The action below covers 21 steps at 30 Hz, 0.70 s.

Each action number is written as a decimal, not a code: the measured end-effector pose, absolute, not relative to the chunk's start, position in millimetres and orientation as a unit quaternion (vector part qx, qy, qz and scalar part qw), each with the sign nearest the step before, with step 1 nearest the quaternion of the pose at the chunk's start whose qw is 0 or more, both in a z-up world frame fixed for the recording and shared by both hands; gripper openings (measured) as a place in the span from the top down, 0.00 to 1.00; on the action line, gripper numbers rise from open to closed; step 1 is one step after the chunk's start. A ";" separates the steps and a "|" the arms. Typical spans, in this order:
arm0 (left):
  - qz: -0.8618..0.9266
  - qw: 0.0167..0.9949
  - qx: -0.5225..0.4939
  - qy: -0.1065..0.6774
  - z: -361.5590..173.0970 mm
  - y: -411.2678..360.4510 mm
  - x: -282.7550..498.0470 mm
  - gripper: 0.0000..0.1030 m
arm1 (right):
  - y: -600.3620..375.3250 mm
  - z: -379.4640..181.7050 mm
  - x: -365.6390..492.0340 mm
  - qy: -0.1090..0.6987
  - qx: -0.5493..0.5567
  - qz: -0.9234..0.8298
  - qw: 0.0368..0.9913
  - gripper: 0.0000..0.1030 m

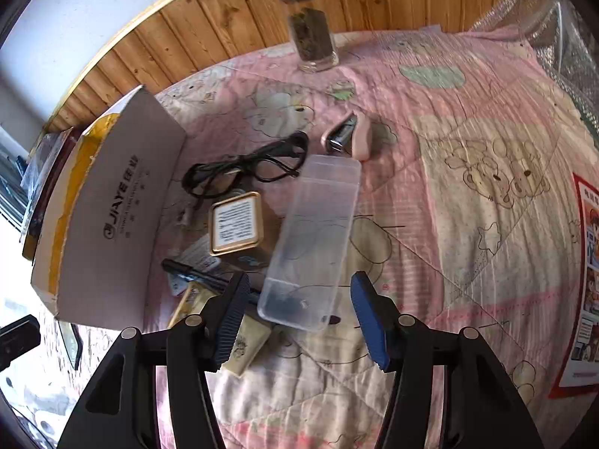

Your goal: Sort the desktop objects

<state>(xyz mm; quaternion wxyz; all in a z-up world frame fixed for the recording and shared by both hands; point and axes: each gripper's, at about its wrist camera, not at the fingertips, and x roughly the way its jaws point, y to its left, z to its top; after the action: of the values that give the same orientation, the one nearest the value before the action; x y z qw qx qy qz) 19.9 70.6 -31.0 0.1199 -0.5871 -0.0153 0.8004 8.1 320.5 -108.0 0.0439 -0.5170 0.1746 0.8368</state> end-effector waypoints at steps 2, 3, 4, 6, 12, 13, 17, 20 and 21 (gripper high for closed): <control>0.797 0.128 -0.590 -0.007 -33.5 82.0 17.6 0.58 | 326.0 -115.4 2.1 0.185 -0.518 0.834 0.036 0.40; 0.795 0.132 -0.592 -0.004 -35.1 88.4 15.8 0.58 | 327.6 -118.7 -1.1 0.186 -0.517 0.835 0.033 0.34; 0.794 0.135 -0.593 -0.001 -36.7 94.6 14.0 0.58 | 327.0 -124.2 -6.7 0.181 -0.523 0.832 0.029 0.29; 0.791 0.142 -0.595 0.007 -40.1 107.9 9.4 0.58 | 326.6 -137.5 -16.0 0.172 -0.535 0.827 0.033 0.28; 0.784 0.167 -0.597 0.027 -53.6 157.8 -15.7 0.53 | 326.9 -162.8 -20.2 0.130 -0.540 0.831 0.031 0.44; 0.782 0.175 -0.598 0.029 -57.2 167.0 -21.4 0.53 | 330.4 -162.1 -16.8 0.125 -0.539 0.832 0.037 0.49; 0.775 0.185 -0.603 0.040 -72.8 198.1 -40.2 0.53 | 352.5 -160.3 -1.7 0.116 -0.534 0.835 0.069 0.49; 0.767 0.189 -0.612 0.035 -85.2 212.9 -50.6 0.53 | 370.3 -162.7 11.7 0.127 -0.527 0.837 0.074 0.49; 0.764 0.191 -0.616 0.029 -88.7 215.7 -53.1 0.53 | 372.4 -163.2 14.4 0.125 -0.525 0.839 0.070 0.49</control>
<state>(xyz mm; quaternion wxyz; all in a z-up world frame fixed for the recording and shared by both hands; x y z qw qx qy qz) -53.1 215.7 -88.7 0.1909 -0.6160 0.0295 0.7637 14.4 372.4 -163.2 0.0700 -0.5253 0.1252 0.8387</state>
